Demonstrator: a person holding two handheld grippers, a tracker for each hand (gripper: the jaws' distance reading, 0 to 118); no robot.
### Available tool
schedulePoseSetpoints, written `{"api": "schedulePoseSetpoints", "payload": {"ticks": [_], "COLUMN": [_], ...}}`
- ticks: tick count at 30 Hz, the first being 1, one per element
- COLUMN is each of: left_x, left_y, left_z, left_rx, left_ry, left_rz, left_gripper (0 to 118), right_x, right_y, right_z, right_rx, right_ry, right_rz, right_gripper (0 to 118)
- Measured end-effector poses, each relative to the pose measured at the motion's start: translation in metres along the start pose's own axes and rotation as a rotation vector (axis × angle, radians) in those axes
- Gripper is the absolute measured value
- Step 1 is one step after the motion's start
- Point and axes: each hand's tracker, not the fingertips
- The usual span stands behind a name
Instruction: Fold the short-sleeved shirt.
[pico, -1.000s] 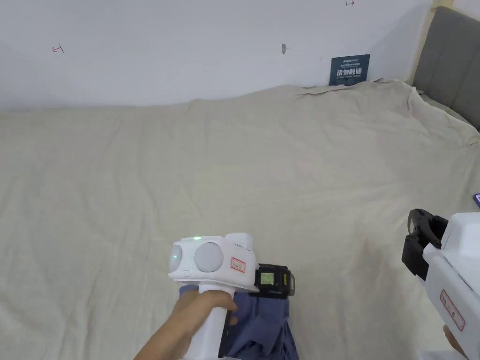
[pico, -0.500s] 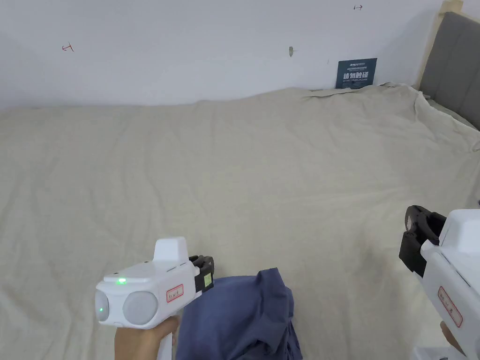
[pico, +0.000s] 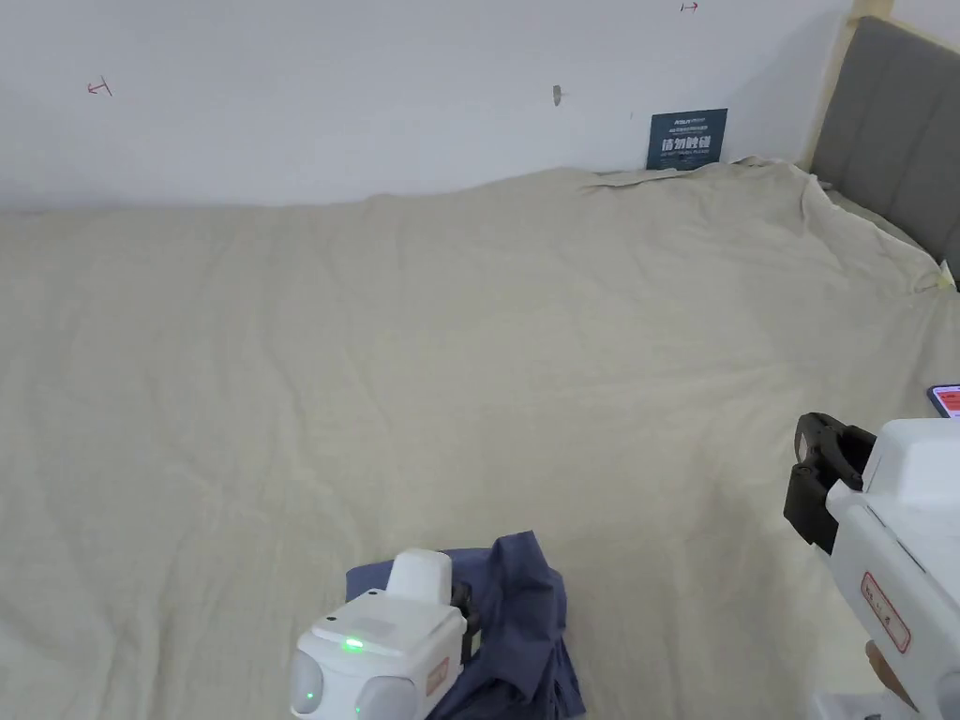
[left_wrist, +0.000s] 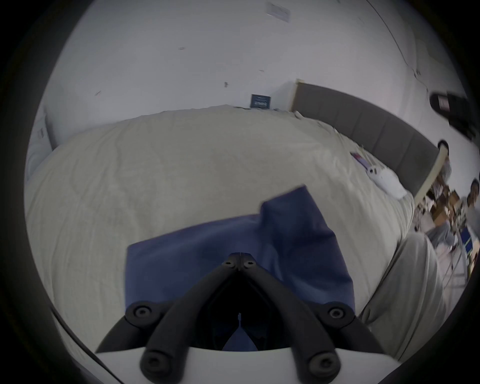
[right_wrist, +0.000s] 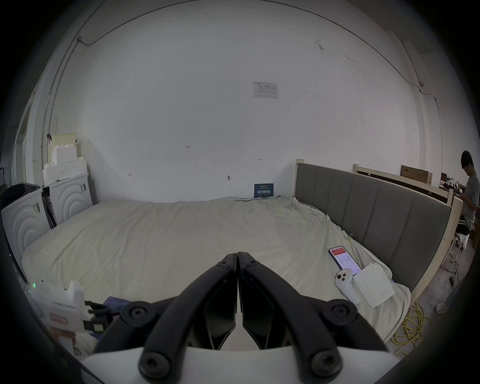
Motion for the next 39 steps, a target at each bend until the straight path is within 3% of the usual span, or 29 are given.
{"api": "schedulePoseSetpoints", "payload": {"ticks": [6, 12, 16, 22, 28, 39], "left_x": [0.044, 0.076, 0.098, 0.111, 0.105, 0.031], "left_y": [-0.005, -0.008, -0.017, -0.02, 0.012, 0.081], "left_z": [-0.016, -0.024, -0.028, -0.029, 0.007, 0.086], "left_rx": [-0.047, -0.043, -0.041, -0.031, 0.126, 0.41], "left_ry": [-0.025, -0.062, -0.062, -0.097, -0.126, 0.041], "left_rz": [-0.153, -0.198, -0.333, -0.326, -0.281, -0.126], "left_gripper": [0, 0, 0, 0, 0, 0], "right_x": [0.01, 0.015, 0.016, 0.013, 0.009, -0.014], "right_y": [-0.003, -0.001, 0.0, 0.0, 0.003, 0.015], "right_z": [0.002, 0.004, 0.004, 0.005, 0.005, 0.007], "right_rx": [-0.012, -0.01, -0.008, -0.008, -0.001, 0.058], "right_ry": [-0.025, -0.043, -0.052, -0.056, -0.051, 0.001], "right_rz": [-0.008, -0.009, -0.009, -0.009, 0.0, 0.006], "right_gripper": [0, 0, 0, 0, 0, 0]}}
